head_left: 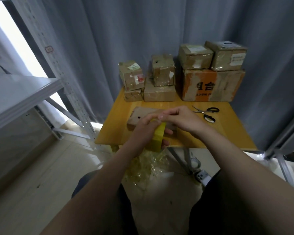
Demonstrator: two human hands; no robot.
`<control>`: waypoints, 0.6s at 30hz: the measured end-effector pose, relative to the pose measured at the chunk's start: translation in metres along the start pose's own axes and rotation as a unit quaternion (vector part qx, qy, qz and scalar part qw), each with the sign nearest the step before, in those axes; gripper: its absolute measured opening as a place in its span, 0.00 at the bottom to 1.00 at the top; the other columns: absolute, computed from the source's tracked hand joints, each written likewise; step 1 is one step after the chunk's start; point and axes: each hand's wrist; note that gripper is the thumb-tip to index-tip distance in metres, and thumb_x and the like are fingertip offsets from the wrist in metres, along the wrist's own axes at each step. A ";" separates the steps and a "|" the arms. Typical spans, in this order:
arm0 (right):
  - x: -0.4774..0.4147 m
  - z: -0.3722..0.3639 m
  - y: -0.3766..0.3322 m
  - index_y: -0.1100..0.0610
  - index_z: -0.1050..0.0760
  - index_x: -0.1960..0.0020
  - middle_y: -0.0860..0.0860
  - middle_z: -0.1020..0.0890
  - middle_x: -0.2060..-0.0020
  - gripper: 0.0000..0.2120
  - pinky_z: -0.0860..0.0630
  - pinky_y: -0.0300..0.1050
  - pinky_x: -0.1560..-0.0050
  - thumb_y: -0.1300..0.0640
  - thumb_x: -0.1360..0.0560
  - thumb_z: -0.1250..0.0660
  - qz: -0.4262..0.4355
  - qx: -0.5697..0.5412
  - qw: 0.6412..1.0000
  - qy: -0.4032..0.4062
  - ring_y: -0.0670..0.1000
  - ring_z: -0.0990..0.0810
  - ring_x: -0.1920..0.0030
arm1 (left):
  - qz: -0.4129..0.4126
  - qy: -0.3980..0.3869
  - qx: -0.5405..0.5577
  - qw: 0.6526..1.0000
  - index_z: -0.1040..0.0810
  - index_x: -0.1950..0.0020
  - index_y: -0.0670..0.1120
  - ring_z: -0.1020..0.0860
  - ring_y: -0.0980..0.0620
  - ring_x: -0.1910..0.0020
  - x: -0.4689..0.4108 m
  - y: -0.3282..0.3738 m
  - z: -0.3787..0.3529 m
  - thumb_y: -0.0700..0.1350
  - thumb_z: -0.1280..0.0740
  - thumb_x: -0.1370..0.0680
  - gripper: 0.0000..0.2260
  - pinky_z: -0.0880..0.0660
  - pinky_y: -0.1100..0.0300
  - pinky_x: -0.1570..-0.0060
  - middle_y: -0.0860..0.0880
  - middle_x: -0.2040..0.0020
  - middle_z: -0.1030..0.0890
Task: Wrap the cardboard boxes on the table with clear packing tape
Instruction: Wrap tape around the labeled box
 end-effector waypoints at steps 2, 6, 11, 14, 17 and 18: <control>0.000 0.000 0.003 0.49 0.12 0.50 0.40 0.13 0.58 0.06 0.23 0.43 0.47 0.49 0.24 0.25 -0.015 0.005 0.998 0.057 0.40 0.17 0.51 | -0.003 0.021 0.009 1.000 0.27 0.31 0.50 0.16 0.42 0.65 -0.002 -0.002 -0.008 0.49 0.39 0.14 0.11 0.17 0.46 0.62 0.42 0.54 0.13; 0.005 0.004 0.008 0.54 0.12 0.53 0.49 0.12 0.60 0.04 0.18 0.54 0.44 0.53 0.25 0.24 -0.037 -0.009 0.997 0.070 0.51 0.15 0.51 | 0.021 0.023 0.031 0.999 0.33 0.24 0.53 0.16 0.43 0.65 -0.007 -0.007 -0.014 0.49 0.37 0.14 0.18 0.18 0.52 0.66 0.42 0.54 0.13; 0.000 0.007 0.007 0.55 0.12 0.58 0.44 0.12 0.62 0.03 0.23 0.38 0.52 0.59 0.26 0.23 -0.046 0.017 0.993 0.103 0.39 0.16 0.57 | 0.056 -0.041 0.045 0.997 0.31 0.30 0.47 0.16 0.44 0.63 -0.007 -0.012 -0.021 0.43 0.33 0.17 0.17 0.19 0.51 0.61 0.38 0.54 0.14; -0.008 0.007 0.004 0.51 0.13 0.60 0.41 0.13 0.64 0.05 0.24 0.35 0.55 0.58 0.26 0.22 -0.049 0.027 0.994 0.093 0.37 0.17 0.59 | 0.065 -0.055 0.017 0.996 0.31 0.31 0.50 0.14 0.43 0.59 -0.010 -0.009 -0.015 0.44 0.31 0.17 0.16 0.18 0.53 0.61 0.38 0.54 0.13; -0.017 0.015 0.002 0.50 0.14 0.58 0.45 0.13 0.58 0.04 0.19 0.44 0.52 0.56 0.24 0.23 -0.054 -0.010 0.986 0.158 0.45 0.15 0.54 | 0.113 -0.064 0.022 0.991 0.30 0.38 0.52 0.14 0.43 0.59 -0.010 -0.016 -0.006 0.47 0.34 0.16 0.08 0.17 0.50 0.59 0.38 0.55 0.13; -0.021 0.022 0.001 0.50 0.15 0.57 0.45 0.13 0.56 0.04 0.18 0.45 0.52 0.56 0.23 0.25 -0.055 -0.028 0.979 0.193 0.47 0.15 0.53 | 0.143 -0.073 0.026 0.987 0.29 0.39 0.50 0.15 0.42 0.61 -0.007 -0.022 -0.005 0.48 0.36 0.15 0.06 0.18 0.48 0.58 0.38 0.56 0.14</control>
Point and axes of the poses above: each hand's wrist, its own x-axis away from the middle knuckle, its own z-axis out of the back of the hand, y = z × x
